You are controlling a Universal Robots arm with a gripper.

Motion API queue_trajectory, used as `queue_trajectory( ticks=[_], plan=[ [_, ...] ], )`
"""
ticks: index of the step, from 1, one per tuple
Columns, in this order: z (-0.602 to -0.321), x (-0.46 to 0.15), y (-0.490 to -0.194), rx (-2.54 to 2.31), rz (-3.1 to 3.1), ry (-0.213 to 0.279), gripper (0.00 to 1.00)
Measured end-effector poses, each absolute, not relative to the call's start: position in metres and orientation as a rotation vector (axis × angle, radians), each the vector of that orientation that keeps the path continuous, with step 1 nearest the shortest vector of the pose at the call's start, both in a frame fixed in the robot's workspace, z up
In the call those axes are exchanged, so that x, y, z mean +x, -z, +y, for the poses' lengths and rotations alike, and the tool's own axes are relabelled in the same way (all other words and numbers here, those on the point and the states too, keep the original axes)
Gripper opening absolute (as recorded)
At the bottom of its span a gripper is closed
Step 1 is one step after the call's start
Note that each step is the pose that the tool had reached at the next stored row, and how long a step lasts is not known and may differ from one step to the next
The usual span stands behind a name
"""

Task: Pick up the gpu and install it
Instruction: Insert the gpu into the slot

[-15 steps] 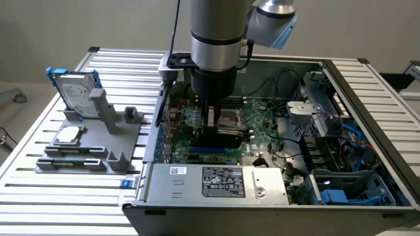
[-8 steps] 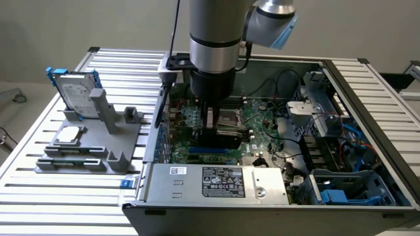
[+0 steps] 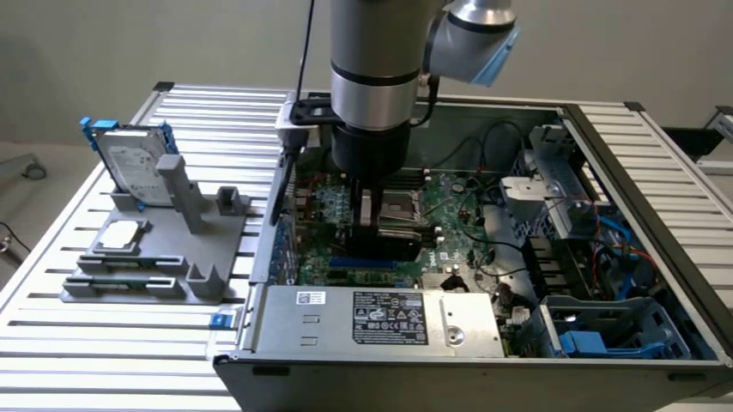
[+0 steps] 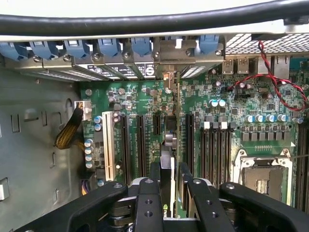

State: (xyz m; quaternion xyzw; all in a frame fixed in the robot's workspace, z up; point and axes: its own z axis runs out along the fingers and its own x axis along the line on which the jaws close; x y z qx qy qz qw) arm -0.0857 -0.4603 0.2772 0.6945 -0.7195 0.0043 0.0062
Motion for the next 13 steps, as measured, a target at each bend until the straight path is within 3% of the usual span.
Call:
queue_trajectory(
  ticks=[13],
  plan=[
    [-0.4597,-0.0857,-0.2714,2.173,-2.251,-0.014,0.26]
  ],
)
